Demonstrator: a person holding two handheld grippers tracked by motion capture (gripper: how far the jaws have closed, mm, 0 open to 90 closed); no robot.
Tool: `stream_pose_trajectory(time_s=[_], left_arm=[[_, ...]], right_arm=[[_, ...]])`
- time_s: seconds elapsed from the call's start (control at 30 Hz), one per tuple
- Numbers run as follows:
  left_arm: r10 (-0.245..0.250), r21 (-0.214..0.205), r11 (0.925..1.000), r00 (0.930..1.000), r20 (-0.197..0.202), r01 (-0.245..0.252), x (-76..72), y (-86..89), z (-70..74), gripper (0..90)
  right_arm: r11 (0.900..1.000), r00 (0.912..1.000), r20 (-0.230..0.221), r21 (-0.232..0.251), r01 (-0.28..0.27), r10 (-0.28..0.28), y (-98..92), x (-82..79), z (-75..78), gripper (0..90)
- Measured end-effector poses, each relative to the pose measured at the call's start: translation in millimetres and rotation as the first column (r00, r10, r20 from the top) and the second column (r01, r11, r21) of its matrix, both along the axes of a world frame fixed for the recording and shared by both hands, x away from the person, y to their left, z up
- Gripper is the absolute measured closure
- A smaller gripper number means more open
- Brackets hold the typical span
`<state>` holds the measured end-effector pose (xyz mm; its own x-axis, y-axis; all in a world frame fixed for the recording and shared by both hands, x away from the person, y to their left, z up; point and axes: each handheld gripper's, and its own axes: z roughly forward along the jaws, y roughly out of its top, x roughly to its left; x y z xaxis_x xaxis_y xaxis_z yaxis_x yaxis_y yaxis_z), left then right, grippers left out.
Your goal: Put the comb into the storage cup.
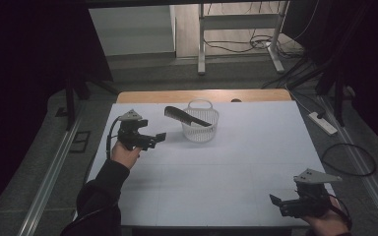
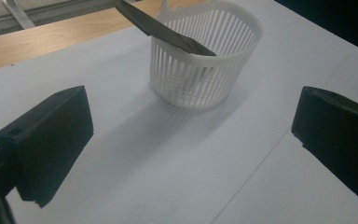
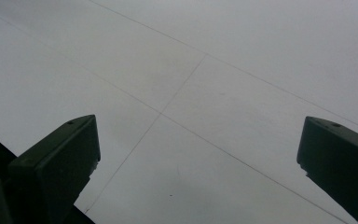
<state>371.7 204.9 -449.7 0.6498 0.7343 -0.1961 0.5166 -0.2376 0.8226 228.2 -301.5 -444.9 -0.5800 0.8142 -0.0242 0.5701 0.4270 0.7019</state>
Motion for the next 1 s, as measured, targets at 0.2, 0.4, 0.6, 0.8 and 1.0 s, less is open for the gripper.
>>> stream_pose_trajectory(time_s=[0.2,0.4,0.6,0.8,1.0], left_arm=[[-0.005,0.016,0.9999,0.9999,-0.011,0.006,-7.7,-1.4,-1.0,0.0],[-0.017,0.012,0.9998,0.9992,-0.037,0.018,-12.4,-3.9,-2.9,0.0],[-0.010,0.027,0.9996,0.9991,-0.042,0.011,-18.1,-4.7,-3.3,0.0],[0.002,0.026,0.9997,0.9994,-0.036,-0.001,-25.0,-1.6,-2.0,0.0],[0.008,0.031,0.9995,0.9992,-0.038,-0.007,-32.6,0.7,-1.8,0.0]], right_arm=[[1.0000,1.0000,0.001,0.000,-0.002,0.002,0.1,-0.2,0.1,0.0],[1.0000,1.0000,-0.001,-0.005,-0.004,0.004,0.6,-0.3,0.1,0.0],[1.0000,1.0000,-0.001,-0.005,-0.006,0.006,0.6,-0.4,0.1,0.0],[1.0000,1.0000,-0.001,-0.003,-0.005,0.005,0.7,-0.3,-0.1,0.0],[1.0000,1.0000,-0.002,-0.005,-0.005,0.005,0.9,-0.3,-0.1,0.0]])
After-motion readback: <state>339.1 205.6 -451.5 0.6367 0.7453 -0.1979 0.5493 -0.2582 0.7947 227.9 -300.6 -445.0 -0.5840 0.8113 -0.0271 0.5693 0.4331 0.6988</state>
